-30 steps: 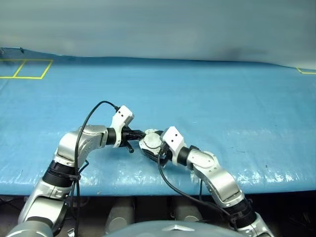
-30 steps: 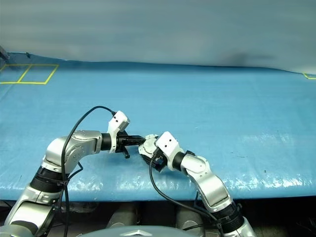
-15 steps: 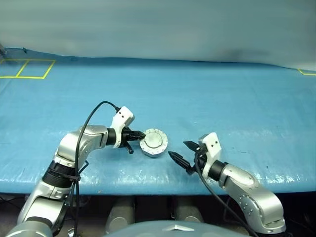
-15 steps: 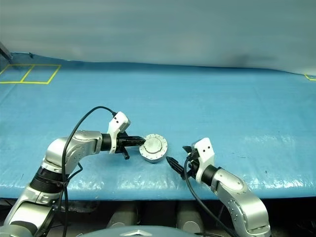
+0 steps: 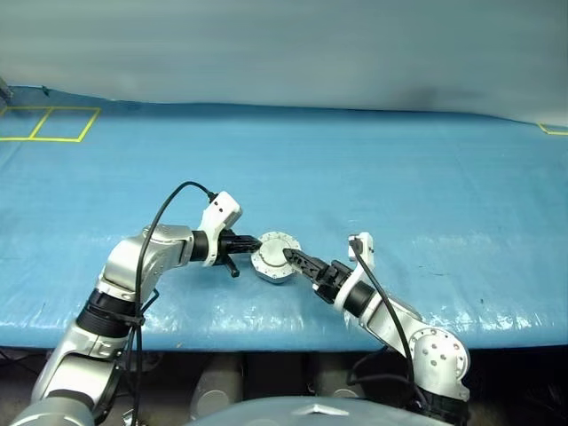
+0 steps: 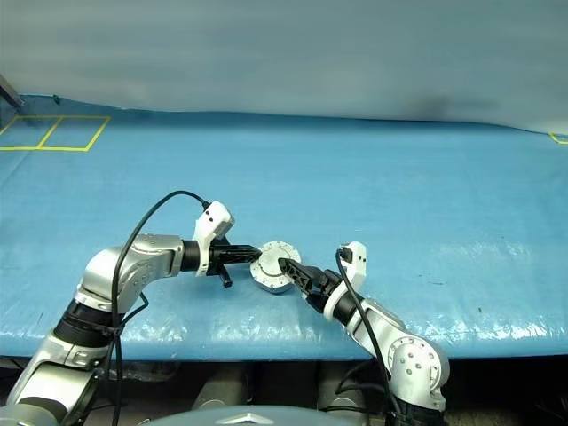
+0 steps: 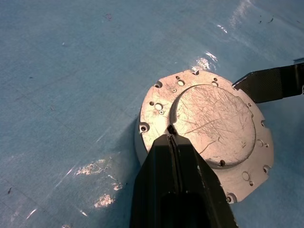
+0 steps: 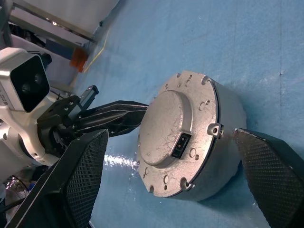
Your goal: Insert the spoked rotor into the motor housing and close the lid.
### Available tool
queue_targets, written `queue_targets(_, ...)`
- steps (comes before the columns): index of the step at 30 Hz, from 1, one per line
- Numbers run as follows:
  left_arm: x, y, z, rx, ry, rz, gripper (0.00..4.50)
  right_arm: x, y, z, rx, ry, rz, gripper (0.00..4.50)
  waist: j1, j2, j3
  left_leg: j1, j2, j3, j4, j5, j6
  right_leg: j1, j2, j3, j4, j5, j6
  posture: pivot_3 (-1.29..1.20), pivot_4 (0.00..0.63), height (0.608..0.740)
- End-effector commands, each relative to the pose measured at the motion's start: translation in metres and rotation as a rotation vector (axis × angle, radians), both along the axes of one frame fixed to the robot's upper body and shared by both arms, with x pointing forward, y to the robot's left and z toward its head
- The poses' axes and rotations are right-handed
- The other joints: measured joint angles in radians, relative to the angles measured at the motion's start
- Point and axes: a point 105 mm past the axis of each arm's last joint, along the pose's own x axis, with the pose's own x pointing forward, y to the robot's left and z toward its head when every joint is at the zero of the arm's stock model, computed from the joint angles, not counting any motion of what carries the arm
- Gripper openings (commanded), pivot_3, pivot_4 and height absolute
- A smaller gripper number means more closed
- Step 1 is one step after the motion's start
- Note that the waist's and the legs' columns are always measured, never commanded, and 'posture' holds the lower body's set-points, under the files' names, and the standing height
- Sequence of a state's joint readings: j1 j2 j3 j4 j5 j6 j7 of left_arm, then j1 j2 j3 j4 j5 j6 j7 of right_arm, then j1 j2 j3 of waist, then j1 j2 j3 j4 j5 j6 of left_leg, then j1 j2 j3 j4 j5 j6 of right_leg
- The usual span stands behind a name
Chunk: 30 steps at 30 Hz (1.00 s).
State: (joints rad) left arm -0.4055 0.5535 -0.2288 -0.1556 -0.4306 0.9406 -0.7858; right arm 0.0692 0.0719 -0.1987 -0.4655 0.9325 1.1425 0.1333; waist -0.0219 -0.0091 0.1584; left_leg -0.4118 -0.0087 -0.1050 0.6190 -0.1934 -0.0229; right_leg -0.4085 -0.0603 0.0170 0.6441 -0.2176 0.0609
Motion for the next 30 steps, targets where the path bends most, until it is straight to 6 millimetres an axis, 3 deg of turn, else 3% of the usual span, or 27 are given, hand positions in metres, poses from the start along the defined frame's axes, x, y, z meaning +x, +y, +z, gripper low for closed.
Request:
queue_targets(1, -0.009, -0.002, -0.016, 0.027, 0.062, -0.021, 0.0, 0.0, 0.009, 0.001, 0.047, 0.036, 0.027, 4.45, -0.001, 0.0, 0.0, 0.0, 0.0, 0.0, 0.0, 0.0, 0.0, 0.0, 0.0, 0.0, 0.0, 0.0, 0.0, 0.0, 0.15, 0.74)
queue_targets(8, -0.009, -0.004, -0.015, 0.025, 0.059, -0.026, 0.0, -0.003, 0.017, -0.012, 0.112, 0.148, 0.042, 4.45, -0.002, 0.001, 0.0, 0.0, 0.0, 0.0, 0.0, 0.0, 0.0, 0.0, 0.0, 0.0, 0.0, 0.0, 0.0, 0.0, 0.15, 0.74)
queue_targets(16, -0.01, -0.005, -0.015, 0.026, 0.058, -0.03, 0.0, 0.0, 0.009, -0.012, 0.365, 0.219, -0.01, 4.45, -0.002, 0.001, -0.001, 0.0, 0.0, 0.0, 0.0, 0.0, 0.0, 0.0, 0.0, 0.0, 0.0, 0.0, 0.0, 0.0, 0.15, 0.74)
queue_targets(29, -0.01, -0.005, -0.017, 0.028, 0.064, -0.033, 0.0, -0.013, 0.011, -0.029, 0.353, 0.294, 0.026, 4.45, -0.003, 0.002, -0.001, 0.0, 0.0, 0.0, 0.0, 0.0, 0.0, 0.0, 0.0, 0.0, 0.0, 0.0, 0.0, 0.0, 0.15, 0.74)
queue_targets(30, -0.01, -0.005, -0.017, 0.028, 0.064, -0.033, 0.0, -0.014, 0.012, -0.03, 0.353, 0.296, 0.03, 4.27, -0.003, 0.002, -0.001, 0.0, 0.0, 0.0, 0.0, 0.0, 0.0, 0.0, 0.0, 0.0, 0.0, 0.0, 0.0, 0.0, 0.15, 0.74)
